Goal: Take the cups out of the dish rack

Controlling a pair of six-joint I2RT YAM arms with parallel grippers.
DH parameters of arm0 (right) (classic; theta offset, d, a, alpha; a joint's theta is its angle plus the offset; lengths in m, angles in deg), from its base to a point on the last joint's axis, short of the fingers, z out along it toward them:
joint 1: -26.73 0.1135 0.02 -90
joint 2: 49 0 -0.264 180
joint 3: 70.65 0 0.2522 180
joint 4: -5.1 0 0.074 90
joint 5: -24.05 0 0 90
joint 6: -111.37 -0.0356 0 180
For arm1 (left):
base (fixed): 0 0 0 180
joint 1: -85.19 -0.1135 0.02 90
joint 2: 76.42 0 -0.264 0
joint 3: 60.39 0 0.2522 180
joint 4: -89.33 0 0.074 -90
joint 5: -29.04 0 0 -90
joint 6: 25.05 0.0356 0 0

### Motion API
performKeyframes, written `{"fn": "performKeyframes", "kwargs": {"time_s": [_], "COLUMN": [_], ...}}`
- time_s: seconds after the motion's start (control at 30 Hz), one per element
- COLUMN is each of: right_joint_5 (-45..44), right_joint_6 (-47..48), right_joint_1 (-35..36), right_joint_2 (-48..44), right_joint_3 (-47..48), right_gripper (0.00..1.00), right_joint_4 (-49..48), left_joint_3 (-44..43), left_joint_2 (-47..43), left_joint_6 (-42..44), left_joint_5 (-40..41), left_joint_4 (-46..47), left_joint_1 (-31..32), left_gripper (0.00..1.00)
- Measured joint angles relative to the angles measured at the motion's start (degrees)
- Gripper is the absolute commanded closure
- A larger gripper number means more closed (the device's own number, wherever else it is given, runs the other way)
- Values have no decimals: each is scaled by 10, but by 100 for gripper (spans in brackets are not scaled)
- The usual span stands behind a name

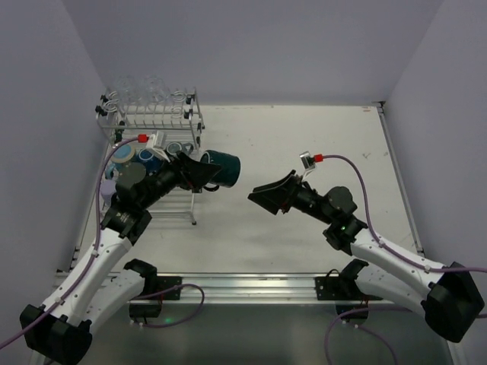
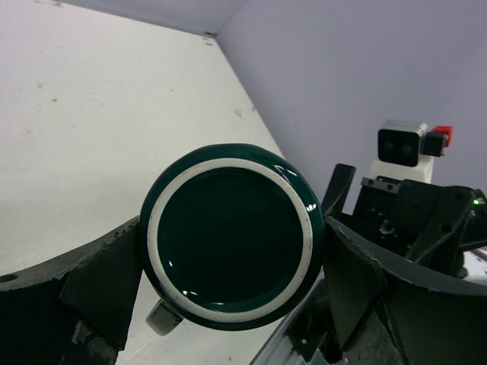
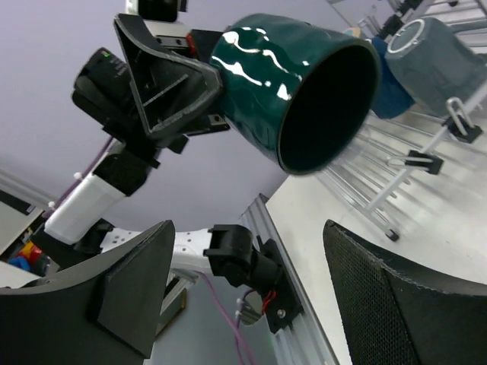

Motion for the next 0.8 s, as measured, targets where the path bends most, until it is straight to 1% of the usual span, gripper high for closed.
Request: {"fn": "performKeyframes", "kwargs": {"time_s": [0.1, 0.23, 0.47, 0.57, 0.6, 0.67, 0.7, 0.73, 0.77, 0.8], "right_joint_5": [-9, -11, -24, -25, -25, -25, -25, -24, -24, -24], "right_joint_6": [1, 4, 9, 10, 10, 11, 11, 11, 9, 3], "right_joint_1": [22, 37, 62, 72, 75, 81, 82, 83, 84, 85], "right_joint_2": [35, 62, 76, 91, 96, 107, 111, 115, 118, 121], "right_joint_3": [21, 47, 67, 73, 77, 88, 92, 95, 95, 94], "right_gripper": [23, 28, 35, 45, 51, 56, 62, 70, 78, 89], "right_joint_4": [-24, -40, -60, -71, -72, -77, -81, -85, -93, -103], "left_joint_3": [28, 48, 72, 81, 82, 83, 85, 88, 89, 90], "left_joint_2": [0, 1, -7, -14, -14, -14, -14, -14, -14, -15], "left_joint_6": [-35, -67, -109, -122, -123, -127, -129, -132, -134, -134], "left_joint_5": [-33, -58, -70, -67, -65, -63, -61, -59, -56, -49], "left_joint_4": [52, 89, 151, 169, 173, 177, 183, 188, 194, 196], "left_joint_1": [1, 6, 35, 54, 61, 71, 77, 82, 85, 86], "left_gripper": [89, 89, 90, 90, 90, 88, 86, 83, 73, 65]}}
